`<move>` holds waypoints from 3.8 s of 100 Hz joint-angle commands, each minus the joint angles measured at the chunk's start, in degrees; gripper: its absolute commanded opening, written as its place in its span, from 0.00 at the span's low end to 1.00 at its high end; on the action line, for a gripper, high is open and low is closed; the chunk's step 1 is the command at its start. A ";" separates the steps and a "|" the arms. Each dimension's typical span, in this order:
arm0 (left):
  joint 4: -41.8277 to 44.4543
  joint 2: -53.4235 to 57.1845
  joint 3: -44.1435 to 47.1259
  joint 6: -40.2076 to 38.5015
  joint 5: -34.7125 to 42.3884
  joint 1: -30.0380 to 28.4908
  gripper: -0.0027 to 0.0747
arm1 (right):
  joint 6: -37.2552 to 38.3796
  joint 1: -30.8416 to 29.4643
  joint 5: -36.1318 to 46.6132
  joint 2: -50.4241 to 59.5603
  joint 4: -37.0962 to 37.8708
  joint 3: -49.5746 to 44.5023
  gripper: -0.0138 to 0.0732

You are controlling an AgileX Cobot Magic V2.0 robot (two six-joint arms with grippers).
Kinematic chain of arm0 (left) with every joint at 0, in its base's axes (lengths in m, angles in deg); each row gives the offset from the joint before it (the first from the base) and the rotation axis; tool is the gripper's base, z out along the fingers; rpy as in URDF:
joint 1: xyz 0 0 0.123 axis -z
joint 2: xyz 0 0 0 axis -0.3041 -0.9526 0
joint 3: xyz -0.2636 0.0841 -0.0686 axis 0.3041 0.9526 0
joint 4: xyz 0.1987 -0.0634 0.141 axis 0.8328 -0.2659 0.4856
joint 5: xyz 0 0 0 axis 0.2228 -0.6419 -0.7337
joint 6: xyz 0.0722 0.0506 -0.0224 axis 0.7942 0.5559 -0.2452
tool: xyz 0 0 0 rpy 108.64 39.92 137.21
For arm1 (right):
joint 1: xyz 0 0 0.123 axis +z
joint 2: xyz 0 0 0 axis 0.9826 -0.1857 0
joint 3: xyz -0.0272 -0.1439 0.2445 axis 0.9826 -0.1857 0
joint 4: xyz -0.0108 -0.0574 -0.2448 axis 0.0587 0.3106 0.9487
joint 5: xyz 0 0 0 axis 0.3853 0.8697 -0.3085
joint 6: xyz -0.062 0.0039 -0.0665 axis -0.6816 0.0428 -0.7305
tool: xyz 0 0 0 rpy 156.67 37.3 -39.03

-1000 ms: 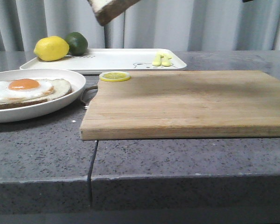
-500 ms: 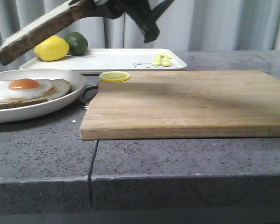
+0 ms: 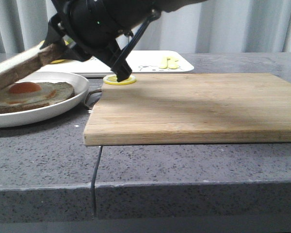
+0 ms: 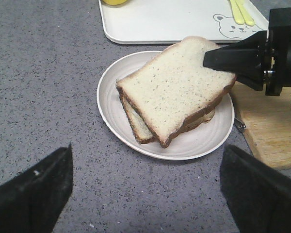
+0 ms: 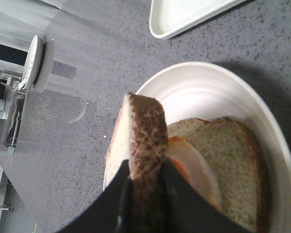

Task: Place bread and move sandwich to tray
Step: 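Lower the bread onto the egg toast and open the right gripper, then raise the right gripper away from the sandwich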

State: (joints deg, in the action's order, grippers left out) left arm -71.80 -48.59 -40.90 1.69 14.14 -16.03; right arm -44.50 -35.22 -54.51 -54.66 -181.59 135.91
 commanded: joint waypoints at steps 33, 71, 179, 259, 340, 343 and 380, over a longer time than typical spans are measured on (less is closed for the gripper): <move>-0.94 -0.78 -1.96 0.05 3.59 -0.09 0.78 | -2.08 -0.04 0.81 1.02 -3.62 2.23 0.16; -0.94 -0.78 -1.96 0.05 3.59 -0.09 0.78 | -3.88 -0.04 3.88 1.02 -3.10 2.23 0.64; -0.94 -0.78 -1.96 0.05 3.59 -0.09 0.78 | -3.76 -3.53 7.18 14.02 20.24 2.10 0.68; -0.94 -0.78 -1.96 0.05 3.59 -0.09 0.78 | 36.73 -23.90 0.89 59.70 90.73 -27.69 0.68; -0.94 -0.78 -1.96 0.05 3.59 -0.09 0.78 | 47.73 -32.35 -7.48 85.16 108.95 -41.39 0.67; -0.94 -0.78 -1.96 0.05 3.59 -0.09 0.78 | 47.73 -32.35 -7.48 85.16 108.95 -41.39 0.67; -0.94 -0.78 -1.96 0.05 3.59 -0.09 0.78 | 47.73 -32.35 -7.48 85.16 108.95 -41.39 0.67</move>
State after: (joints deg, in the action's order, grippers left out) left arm -71.80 -48.59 -40.90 1.69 14.14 -16.03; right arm 3.23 -67.20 -66.06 30.86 -73.49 93.14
